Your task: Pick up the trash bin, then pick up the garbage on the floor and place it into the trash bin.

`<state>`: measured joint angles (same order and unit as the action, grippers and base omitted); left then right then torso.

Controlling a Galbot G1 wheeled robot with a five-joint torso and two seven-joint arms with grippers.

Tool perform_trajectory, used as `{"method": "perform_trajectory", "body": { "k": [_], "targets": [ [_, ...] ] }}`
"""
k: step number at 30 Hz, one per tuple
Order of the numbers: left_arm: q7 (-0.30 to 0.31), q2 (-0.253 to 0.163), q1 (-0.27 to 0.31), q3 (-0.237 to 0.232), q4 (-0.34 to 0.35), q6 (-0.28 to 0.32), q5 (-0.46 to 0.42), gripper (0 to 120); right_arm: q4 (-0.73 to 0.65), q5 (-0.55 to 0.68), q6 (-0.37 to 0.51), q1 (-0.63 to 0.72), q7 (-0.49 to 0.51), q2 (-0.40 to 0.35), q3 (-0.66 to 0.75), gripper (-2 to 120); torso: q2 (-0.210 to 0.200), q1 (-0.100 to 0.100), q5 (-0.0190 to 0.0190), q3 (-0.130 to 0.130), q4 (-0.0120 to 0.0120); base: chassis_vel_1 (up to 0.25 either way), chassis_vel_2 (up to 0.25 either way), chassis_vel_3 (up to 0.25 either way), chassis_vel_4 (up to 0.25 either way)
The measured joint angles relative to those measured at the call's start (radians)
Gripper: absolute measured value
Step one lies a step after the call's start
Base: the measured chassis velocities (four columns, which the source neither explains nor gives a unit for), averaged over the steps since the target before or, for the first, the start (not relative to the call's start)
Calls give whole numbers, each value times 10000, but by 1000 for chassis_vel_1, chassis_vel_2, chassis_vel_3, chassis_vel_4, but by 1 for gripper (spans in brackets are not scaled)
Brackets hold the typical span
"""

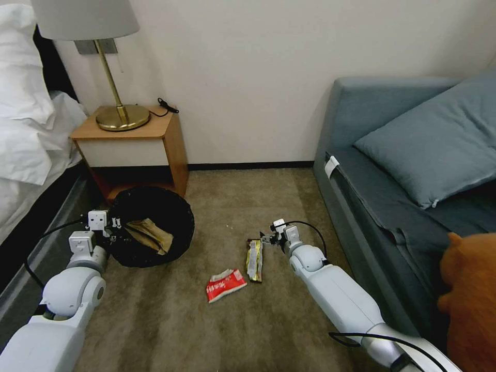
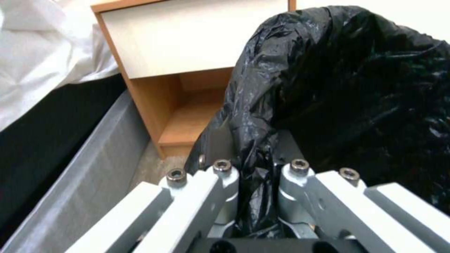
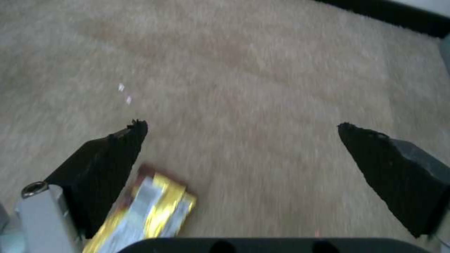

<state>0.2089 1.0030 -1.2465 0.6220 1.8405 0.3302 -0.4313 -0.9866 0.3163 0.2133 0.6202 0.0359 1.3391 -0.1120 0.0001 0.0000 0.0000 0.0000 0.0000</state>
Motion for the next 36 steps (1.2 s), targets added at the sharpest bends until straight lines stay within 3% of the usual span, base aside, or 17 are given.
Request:
{"method": "perform_trajectory", "body": {
  "k": [9,17,27,30,32,36],
  "targets": [
    [-5,13,-104,44,11,-3,-29,5,20,-392,-17,-21,-129,24,-147,100,0,1,-1,2,-3,-154,160,164,-156],
    [-12,68,-174,87,2,-17,-13,5,93,-646,-16,-121,-637,-5,-249,100,0,0,0,0,2,-12,22,20,-21],
    [-17,93,-195,158,-7,-22,16,5,259,-1672,-699,-298,-2502,-169,-370,100,0,-1,0,0,-1,0,0,0,0],
    [-31,99,-247,197,-13,-42,31,5,389,-1934,-1005,-485,-3400,-231,-476,100,0,-1,0,-1,0,0,0,0,0],
    [-40,139,-271,212,-37,-47,40,5,626,-2271,-1567,-645,-4536,-237,-551,100,0,0,0,0,0,0,0,0,0],
    [-64,198,-265,227,-71,-47,60,5,714,-2518,-1746,-680,-5271,-248,-668,100,0,0,0,0,0,0,0,0,0]
  ]
}}
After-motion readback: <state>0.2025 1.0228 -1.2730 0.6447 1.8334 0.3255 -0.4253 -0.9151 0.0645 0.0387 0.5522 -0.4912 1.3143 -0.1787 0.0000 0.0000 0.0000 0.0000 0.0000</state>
